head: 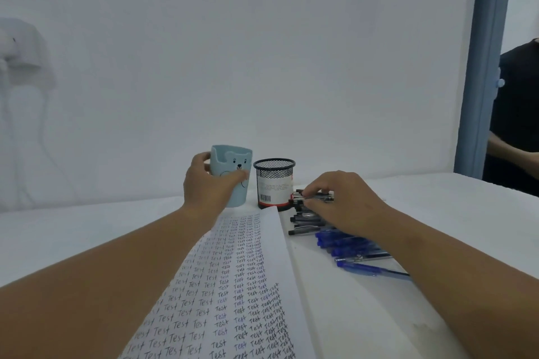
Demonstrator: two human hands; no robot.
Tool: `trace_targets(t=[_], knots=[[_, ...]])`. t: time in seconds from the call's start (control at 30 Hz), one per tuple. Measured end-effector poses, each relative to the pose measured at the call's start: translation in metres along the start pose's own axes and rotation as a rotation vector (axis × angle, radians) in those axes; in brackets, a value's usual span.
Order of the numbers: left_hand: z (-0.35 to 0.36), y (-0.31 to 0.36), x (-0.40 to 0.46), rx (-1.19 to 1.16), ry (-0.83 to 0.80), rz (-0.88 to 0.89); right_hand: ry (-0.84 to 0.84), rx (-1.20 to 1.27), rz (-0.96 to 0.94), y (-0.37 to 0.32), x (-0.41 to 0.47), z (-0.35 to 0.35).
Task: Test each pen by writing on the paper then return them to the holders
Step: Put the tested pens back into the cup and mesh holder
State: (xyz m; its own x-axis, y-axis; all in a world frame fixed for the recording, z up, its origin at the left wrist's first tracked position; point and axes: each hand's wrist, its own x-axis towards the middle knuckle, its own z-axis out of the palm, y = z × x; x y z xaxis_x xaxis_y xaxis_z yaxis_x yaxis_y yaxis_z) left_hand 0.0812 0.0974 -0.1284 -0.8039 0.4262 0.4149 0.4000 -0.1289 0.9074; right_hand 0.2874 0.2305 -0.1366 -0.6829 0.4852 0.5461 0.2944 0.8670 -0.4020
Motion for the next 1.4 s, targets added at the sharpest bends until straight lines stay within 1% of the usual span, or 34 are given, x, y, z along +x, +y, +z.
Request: trace_targets(t=[0.1, 0.23, 0.37, 0.43, 0.53, 0.63, 0.7, 0.77, 0.87, 1.0, 1.13, 1.3, 1.4], knots=[[-0.003, 0.017, -0.024, -0.043, -0.074, 0.098, 0.018, 0.021, 0.028, -0.001, -0.002, -0.004], [-0.003, 0.027, -0.062, -0.131, -0.229, 0.070, 0.075, 0.058, 0.070, -0.002, -0.007, -0.008], [-0.003, 0.022, -0.087, -0.036, -0.291, 0.122, 0.119, 0.036, 0.064, -0.006, -0.009, -0.024], [-0.003, 0.022, -0.093, 0.019, -0.328, 0.168, 0.031, 0.002, 0.080, -0.010, -0.010, -0.039], [0.000, 0.023, -0.099, 0.084, -0.400, 0.249, -0.185, -0.061, 0.096, -0.014, -0.021, -0.061], [0.002, 0.022, -0.105, 0.136, -0.453, 0.304, -0.309, -0.088, 0.090, -0.013, -0.042, -0.072], [0.001, 0.021, -0.105, 0.166, -0.458, 0.352, -0.400, -0.129, 0.104, -0.013, -0.058, -0.074], [0.000, 0.022, -0.106, 0.169, -0.458, 0.382, -0.467, -0.244, 0.079, -0.010, -0.070, -0.073], [-0.002, 0.021, -0.106, 0.180, -0.457, 0.404, -0.491, -0.360, 0.014, -0.001, -0.081, -0.064], [-0.004, 0.017, -0.103, 0.198, -0.443, 0.414, -0.461, -0.443, -0.059, 0.011, -0.082, -0.051], [-0.006, 0.015, -0.101, 0.190, -0.442, 0.399, -0.367, -0.425, -0.116, 0.019, -0.083, -0.044], [-0.007, 0.013, -0.099, 0.182, -0.437, 0.384, -0.347, -0.335, -0.060, 0.023, -0.083, -0.042], [-0.008, 0.012, -0.098, 0.192, -0.429, 0.370, -0.375, -0.353, -0.048, 0.022, -0.081, -0.042]])
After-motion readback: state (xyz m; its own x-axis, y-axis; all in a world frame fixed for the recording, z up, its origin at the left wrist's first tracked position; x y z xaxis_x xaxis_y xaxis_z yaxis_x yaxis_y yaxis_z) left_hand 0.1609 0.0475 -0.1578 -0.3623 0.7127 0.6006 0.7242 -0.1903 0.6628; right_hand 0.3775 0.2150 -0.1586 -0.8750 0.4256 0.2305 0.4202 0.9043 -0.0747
